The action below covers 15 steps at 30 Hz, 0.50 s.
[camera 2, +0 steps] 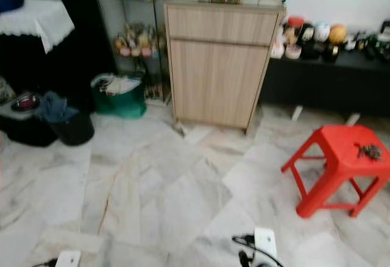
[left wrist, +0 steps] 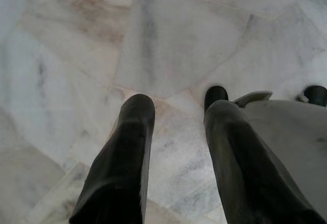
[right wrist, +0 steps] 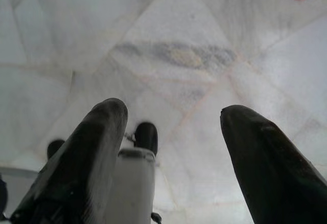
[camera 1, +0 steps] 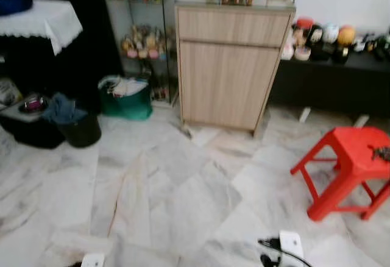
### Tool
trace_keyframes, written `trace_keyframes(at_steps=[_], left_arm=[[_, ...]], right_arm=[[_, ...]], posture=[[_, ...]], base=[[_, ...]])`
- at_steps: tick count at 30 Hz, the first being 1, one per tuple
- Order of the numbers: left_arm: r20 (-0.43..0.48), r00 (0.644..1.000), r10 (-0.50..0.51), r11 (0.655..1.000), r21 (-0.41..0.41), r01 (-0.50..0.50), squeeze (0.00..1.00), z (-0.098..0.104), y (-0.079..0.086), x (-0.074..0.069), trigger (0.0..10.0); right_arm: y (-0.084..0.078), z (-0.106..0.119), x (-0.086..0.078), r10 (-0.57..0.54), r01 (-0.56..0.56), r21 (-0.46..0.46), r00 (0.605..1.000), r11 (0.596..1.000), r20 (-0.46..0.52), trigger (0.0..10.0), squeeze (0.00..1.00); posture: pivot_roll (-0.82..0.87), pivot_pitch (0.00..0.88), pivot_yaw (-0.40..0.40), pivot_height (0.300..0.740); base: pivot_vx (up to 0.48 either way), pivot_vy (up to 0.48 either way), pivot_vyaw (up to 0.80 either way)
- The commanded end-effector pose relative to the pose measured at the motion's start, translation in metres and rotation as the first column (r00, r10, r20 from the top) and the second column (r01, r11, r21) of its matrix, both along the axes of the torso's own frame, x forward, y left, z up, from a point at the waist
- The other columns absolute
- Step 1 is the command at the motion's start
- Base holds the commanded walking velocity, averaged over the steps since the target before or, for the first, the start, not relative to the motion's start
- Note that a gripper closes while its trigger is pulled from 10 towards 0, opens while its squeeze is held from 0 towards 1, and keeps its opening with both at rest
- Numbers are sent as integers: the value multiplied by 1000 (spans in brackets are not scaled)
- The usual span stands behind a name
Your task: Hang keys on a hook
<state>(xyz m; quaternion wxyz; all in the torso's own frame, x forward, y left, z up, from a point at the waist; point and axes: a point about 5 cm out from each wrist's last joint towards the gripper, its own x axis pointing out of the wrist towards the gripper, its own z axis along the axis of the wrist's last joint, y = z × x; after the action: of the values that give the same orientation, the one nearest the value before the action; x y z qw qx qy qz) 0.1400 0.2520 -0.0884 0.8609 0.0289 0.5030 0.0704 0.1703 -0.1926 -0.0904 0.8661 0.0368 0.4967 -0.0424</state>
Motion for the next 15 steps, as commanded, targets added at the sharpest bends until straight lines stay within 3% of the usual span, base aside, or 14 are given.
trace_keyframes(at_steps=[1,7,15], left_arm=[[0,1000,-13,1000,-3,13,0,0,-5,4,10000],[-6,1000,-20,1000,-22,20,0,-4,-19,3,10000],[-6,1000,-28,999,-21,28,0,-5,-20,0,10000]], right_arm=[[-7,0,-2,-4,4,-20,1000,1000,-6,10000,0],[-16,-2,-11,2,-3,-48,1000,999,-24,10000,0],[-16,-5,-19,-5,4,-54,999,999,-36,10000,0]], posture=[[83,0,2,740],[78,0,-20,740],[83,0,-15,740]], base=[[0,0,0],[0,-208,0],[0,-310,0]])
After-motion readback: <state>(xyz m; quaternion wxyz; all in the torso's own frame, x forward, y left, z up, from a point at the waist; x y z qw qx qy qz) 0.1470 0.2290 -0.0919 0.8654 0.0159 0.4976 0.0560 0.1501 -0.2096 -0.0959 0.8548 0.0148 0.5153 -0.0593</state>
